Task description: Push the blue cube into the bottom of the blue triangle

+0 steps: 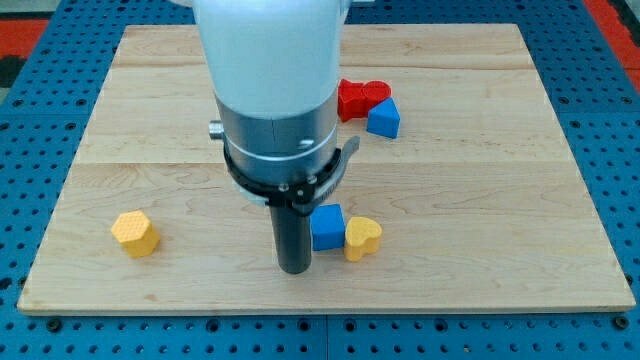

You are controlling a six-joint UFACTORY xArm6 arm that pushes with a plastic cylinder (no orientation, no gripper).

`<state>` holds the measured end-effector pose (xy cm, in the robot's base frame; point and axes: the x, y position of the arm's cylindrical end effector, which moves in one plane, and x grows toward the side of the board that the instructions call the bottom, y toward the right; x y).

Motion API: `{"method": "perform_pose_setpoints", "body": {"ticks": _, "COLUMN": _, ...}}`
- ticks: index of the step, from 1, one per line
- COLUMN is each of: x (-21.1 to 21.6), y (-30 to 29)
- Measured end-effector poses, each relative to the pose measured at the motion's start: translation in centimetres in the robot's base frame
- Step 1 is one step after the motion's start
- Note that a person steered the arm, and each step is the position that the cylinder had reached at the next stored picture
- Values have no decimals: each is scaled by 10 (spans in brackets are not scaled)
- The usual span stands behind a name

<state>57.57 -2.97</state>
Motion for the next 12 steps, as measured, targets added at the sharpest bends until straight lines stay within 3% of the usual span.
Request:
{"method": "perform_pose_setpoints", "body": {"ticks": 2, "x": -55, "y": 20}}
{"method": "perform_pose_setpoints", "body": {"ticks": 6, "x": -118, "y": 102}}
{"method": "perform_pose_setpoints", "body": {"ticks": 8, "x": -129, "y": 174}}
{"method": "perform_pose_setpoints", "body": {"ticks": 9, "x": -156, "y": 174}}
{"method": "perform_pose_setpoints", "body": {"ticks": 12, "x": -126, "y": 119}}
